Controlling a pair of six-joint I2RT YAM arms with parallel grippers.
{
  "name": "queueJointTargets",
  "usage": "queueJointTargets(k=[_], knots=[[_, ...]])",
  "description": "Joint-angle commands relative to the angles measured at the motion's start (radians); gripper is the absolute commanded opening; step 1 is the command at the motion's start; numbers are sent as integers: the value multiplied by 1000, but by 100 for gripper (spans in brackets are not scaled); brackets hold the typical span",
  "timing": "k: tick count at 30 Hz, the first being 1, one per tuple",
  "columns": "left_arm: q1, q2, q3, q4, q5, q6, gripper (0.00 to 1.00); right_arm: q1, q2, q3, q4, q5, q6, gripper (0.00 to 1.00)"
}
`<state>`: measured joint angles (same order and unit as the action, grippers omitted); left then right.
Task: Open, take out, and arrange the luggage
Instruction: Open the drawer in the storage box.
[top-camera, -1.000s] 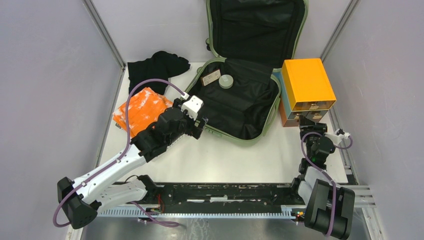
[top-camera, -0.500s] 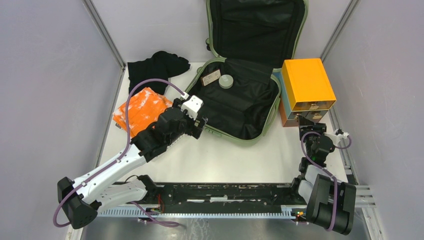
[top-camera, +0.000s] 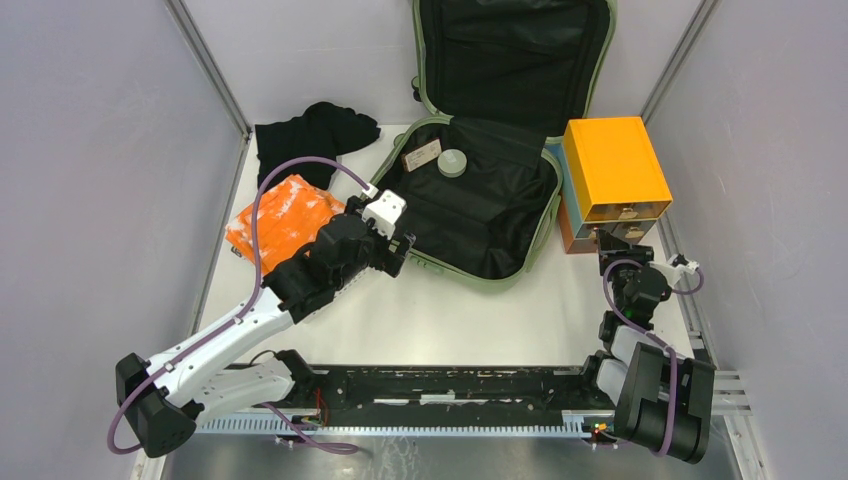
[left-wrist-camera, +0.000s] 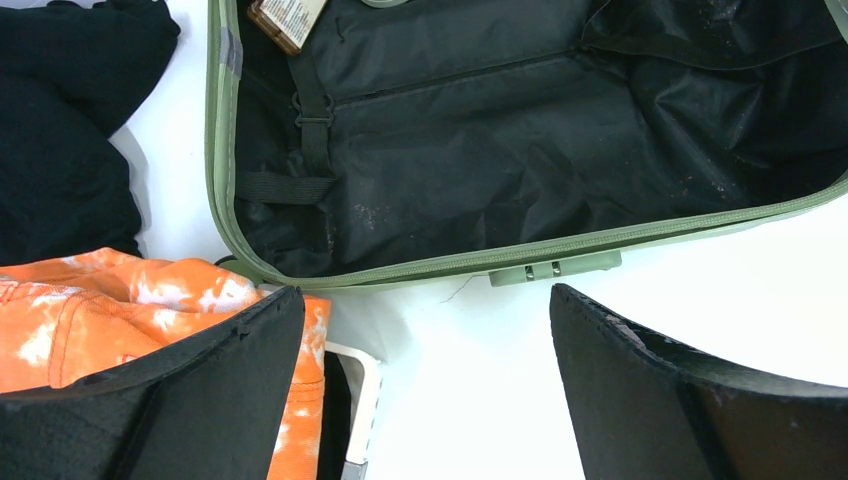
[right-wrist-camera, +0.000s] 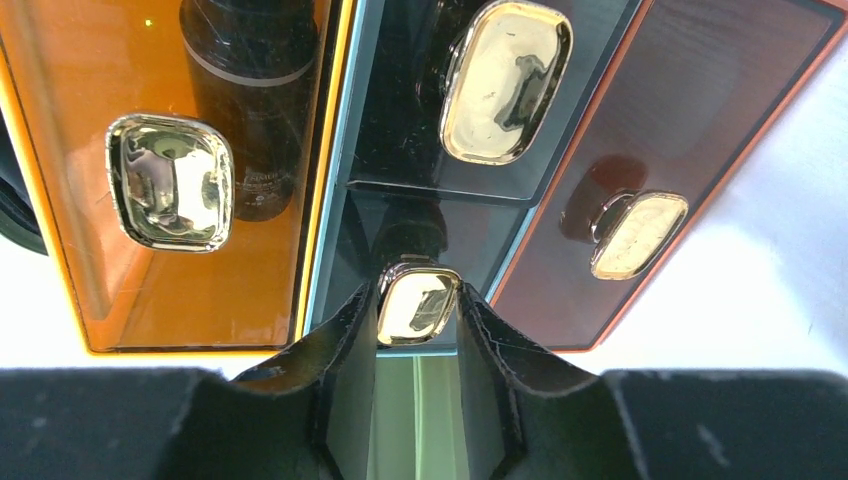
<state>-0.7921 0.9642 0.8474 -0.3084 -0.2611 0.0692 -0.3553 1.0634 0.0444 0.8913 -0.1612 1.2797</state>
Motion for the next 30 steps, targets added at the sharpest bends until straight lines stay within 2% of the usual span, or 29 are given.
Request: queueJointTargets(k=[1, 14, 18, 21, 26, 30], knots=[[5, 2, 7, 22, -11, 39, 97, -2, -13, -8, 51, -4, 9, 35], [5, -1, 7, 23, -1, 37, 97, -11, -156, -160, 6, -3, 27, 32], [5, -1, 7, 22, 3, 36, 97, -17, -151, -157, 27, -15, 19, 49], [5, 0, 7, 22, 0, 38, 97, -16, -100, -125, 59, -31, 16, 57], [5, -1, 7, 20, -13, 40, 97, -16, 12, -107, 149, -80, 44, 58], [7, 7, 6, 21, -10, 40, 97, -16, 44, -120, 206, -78, 44, 57]])
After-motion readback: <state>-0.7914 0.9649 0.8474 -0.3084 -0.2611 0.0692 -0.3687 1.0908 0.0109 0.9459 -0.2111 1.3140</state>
